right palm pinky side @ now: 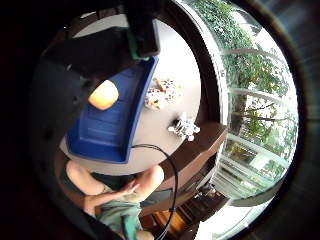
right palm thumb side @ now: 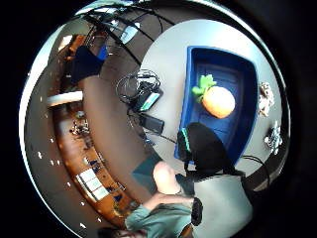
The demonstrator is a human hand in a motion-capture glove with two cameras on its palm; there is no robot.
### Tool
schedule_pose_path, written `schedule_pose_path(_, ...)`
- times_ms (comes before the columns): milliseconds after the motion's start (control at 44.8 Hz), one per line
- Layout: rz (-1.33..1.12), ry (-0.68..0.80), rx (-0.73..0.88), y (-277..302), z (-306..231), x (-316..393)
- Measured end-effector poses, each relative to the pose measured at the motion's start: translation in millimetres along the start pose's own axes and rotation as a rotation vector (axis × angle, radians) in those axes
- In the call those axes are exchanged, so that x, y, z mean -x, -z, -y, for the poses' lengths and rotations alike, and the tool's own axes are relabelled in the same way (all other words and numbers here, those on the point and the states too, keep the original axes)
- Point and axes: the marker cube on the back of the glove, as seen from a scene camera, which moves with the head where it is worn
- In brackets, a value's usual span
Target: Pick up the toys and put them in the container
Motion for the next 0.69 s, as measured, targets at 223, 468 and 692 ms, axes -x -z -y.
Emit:
schedule_pose_path(223, -0.045, -0.033, -0.088, 54.4, -28.2, -36.6)
schedule_pose_path(468, -0.079, -0.159, -0.082, 77.0, -67.4, -142.2)
schedule_pose_path(692, 0.031, -0.193, -0.039, -9.4, -99.7, -289.9)
